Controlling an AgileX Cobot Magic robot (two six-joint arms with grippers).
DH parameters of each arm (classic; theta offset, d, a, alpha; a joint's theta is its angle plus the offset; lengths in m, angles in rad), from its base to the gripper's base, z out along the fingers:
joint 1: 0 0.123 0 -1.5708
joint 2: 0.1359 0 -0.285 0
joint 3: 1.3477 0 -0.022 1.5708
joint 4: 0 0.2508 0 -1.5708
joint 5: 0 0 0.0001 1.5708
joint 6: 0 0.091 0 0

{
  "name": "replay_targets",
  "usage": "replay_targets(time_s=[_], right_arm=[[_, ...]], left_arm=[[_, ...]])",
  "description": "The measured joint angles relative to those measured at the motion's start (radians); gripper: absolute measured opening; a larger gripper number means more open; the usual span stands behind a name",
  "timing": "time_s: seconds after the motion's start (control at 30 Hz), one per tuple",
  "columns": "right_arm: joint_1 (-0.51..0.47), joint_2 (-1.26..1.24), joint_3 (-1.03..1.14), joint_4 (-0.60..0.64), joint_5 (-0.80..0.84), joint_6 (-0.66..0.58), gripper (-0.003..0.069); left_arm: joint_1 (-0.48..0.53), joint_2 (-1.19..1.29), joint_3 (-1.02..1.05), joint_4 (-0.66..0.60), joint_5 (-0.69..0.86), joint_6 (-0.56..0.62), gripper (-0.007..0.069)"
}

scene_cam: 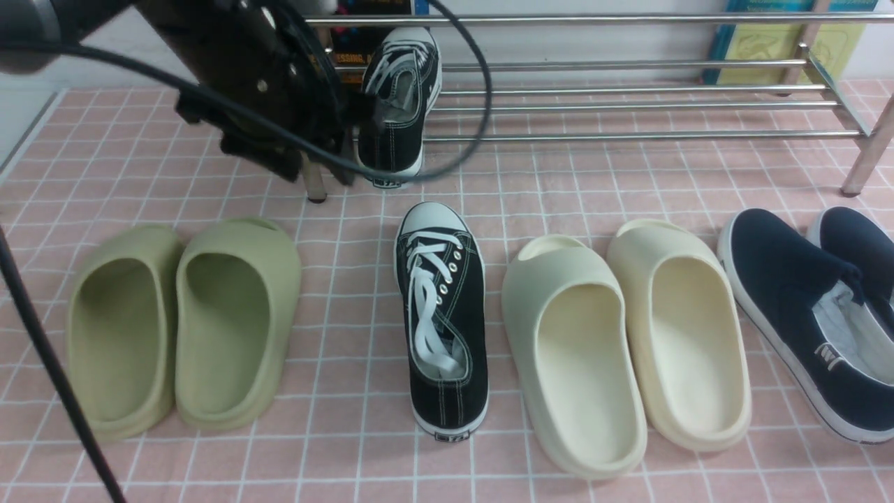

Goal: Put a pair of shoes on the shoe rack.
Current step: Use the left arm to grab the shoe closest to it

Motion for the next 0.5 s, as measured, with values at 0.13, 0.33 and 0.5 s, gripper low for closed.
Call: replay_targets(time_s=[0.13, 0.33, 0.5], right_arm=[[0.0, 0.0, 0.0, 0.0, 0.0, 0.0, 0.024], [0.0, 0.0, 0.0, 0.0, 0.0, 0.0, 0.024], [0.0, 0.0, 0.0, 0.0, 0.0, 0.0, 0.024]], left_arm=[[-0.114, -0.042, 0.229, -0.022, -0.116, -0.049, 0.0428], [-0.163, -0.022, 0.374, -0.029, -0.318, -0.165, 0.0428], [-0.163, 0.033, 0.377, -0.028, -0.409, -0.192, 0.0423]])
